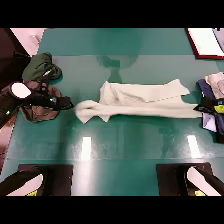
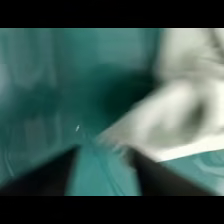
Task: Fold the shirts.
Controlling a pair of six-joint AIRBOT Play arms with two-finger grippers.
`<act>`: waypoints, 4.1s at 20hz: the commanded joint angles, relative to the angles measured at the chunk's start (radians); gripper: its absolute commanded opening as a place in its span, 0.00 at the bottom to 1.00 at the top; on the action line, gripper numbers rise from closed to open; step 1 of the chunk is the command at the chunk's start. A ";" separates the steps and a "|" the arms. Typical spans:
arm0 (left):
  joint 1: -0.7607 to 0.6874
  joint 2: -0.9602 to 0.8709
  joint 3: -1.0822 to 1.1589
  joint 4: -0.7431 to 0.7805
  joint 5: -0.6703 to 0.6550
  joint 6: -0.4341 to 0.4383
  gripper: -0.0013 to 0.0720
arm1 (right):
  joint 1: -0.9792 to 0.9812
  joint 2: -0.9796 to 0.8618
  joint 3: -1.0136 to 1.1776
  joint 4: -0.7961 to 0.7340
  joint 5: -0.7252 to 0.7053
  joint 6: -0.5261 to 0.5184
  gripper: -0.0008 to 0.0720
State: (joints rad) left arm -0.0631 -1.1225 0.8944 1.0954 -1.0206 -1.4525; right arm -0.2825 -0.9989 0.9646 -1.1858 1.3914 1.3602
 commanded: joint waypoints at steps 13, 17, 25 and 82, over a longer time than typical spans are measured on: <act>-0.397 0.049 -0.003 0.082 -0.090 0.365 0.87 | 0.050 0.008 0.007 0.008 0.018 0.012 0.03; -0.448 0.027 -0.092 0.153 -0.028 0.325 0.87 | 0.050 0.008 0.007 0.013 0.027 0.013 0.03; -0.448 -0.081 -0.101 0.153 0.091 0.272 0.62 | 0.050 0.009 0.007 0.015 0.035 0.012 0.03; 0.046 -0.581 0.853 -0.032 -0.224 -0.011 0.85 | 0.112 -0.705 0.879 0.012 0.158 0.167 0.53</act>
State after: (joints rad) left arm -0.0532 -1.6878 1.7432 1.0657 -1.0721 -1.5032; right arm -0.1471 -1.6974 1.8450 -1.1980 1.4418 1.5864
